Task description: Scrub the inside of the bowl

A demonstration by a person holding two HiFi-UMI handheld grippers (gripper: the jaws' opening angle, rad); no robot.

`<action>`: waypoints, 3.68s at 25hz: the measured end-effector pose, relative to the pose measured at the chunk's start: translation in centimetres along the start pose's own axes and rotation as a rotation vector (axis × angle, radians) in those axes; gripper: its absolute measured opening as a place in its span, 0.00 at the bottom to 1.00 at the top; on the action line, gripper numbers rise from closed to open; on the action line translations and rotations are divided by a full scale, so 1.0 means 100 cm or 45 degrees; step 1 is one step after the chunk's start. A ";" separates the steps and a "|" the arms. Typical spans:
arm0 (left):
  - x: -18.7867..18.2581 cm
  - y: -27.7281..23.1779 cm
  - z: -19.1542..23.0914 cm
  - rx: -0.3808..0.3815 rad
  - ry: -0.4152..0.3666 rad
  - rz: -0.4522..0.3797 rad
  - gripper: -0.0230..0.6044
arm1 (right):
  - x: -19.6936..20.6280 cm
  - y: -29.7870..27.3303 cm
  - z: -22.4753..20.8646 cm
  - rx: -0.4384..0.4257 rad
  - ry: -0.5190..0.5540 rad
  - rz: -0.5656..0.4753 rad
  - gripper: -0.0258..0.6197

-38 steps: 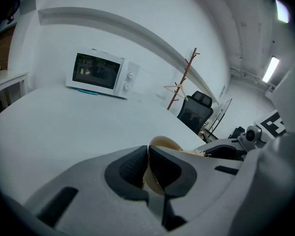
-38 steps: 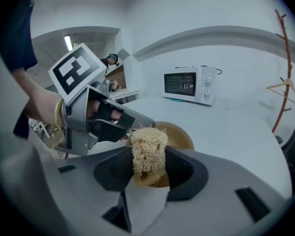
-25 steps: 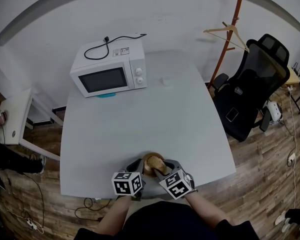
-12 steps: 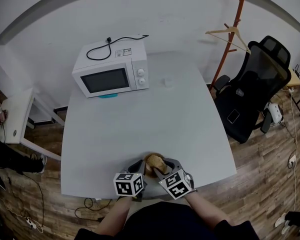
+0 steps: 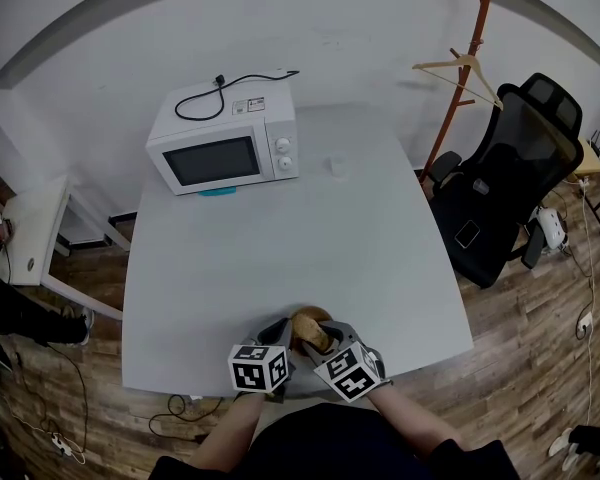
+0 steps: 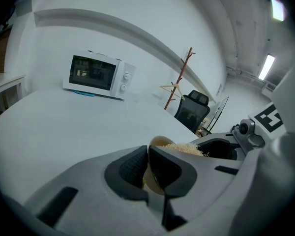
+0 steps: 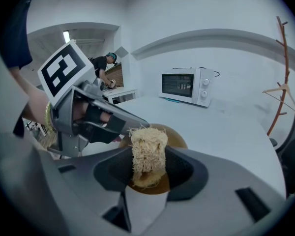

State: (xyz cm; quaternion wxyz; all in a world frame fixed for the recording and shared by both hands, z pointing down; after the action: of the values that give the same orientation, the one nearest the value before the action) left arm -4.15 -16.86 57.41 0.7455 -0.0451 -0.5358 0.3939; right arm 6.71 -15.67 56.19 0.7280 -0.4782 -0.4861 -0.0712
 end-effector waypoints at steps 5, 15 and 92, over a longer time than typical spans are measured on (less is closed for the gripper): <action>0.000 0.004 0.004 -0.025 0.012 -0.011 0.08 | 0.003 0.004 0.011 -0.066 0.046 0.007 0.31; 0.010 0.008 0.007 -0.027 0.035 -0.006 0.08 | 0.013 0.007 -0.001 0.016 0.016 0.063 0.31; 0.043 0.159 0.043 -0.363 0.226 -0.358 0.09 | -0.021 0.040 0.063 0.010 -0.197 -0.281 0.31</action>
State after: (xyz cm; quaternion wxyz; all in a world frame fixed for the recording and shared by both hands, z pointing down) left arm -15.77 -4.76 54.74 0.8233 -0.1094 -0.5196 0.2007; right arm 3.81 -9.46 52.49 0.6779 -0.4231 -0.5907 -0.1119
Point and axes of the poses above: the fingertips, and each gripper's own axes: y backward along the fingers, z to its left, x out of its underside, the point moved 6 cm from there along y, backward along the fingers, and after that the axes turned 7 degrees about x, right-handed, at the moved point
